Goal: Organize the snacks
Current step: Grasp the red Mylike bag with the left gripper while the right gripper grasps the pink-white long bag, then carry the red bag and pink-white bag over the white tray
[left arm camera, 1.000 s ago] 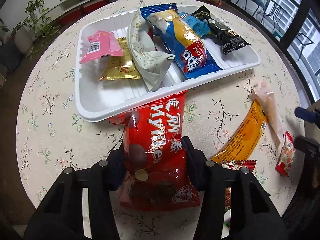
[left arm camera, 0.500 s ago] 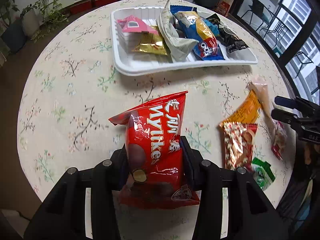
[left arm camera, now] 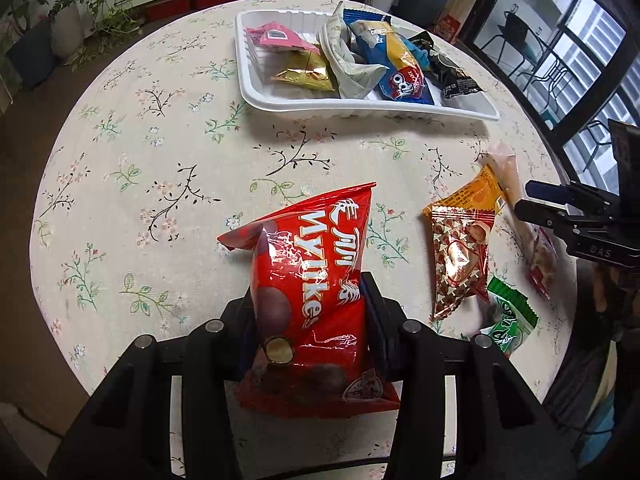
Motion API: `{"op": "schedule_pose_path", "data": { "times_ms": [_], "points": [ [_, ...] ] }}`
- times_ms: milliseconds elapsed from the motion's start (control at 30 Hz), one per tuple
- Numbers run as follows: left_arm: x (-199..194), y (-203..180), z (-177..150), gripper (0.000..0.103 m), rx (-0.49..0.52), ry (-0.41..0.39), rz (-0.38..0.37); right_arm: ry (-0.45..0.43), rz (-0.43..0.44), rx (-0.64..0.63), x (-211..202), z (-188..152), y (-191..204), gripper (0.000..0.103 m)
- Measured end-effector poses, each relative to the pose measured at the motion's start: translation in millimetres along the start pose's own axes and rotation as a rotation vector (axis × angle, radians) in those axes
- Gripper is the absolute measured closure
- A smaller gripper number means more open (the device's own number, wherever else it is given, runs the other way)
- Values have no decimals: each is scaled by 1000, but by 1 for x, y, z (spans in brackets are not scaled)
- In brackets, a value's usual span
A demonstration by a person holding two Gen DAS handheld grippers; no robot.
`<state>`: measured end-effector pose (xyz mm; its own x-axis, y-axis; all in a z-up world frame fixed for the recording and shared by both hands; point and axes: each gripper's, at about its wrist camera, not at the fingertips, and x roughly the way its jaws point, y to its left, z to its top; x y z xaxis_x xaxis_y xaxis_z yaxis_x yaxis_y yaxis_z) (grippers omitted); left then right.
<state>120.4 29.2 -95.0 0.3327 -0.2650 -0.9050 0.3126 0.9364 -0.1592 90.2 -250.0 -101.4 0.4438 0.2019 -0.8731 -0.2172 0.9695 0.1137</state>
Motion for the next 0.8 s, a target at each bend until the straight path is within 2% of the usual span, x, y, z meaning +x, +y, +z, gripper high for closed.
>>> {"op": "schedule_pose_path", "data": {
  "times_ms": [167,300,567,700,800],
  "points": [
    [0,1,0,61,-7,-1,-6,16,-7,5,8,1,-1,48],
    [0,2,-1,61,-9,-2,-9,17,-16,11,7,2,-5,58],
    [1,1,0,61,-4,-1,-4,30,-69,-73,11,2,3,63],
    [1,1,-1,61,-5,-3,-5,23,-68,-69,9,1,2,71],
    [1,1,0,61,-4,-3,-5,17,-66,-59,7,0,0,72]
  ]
}}
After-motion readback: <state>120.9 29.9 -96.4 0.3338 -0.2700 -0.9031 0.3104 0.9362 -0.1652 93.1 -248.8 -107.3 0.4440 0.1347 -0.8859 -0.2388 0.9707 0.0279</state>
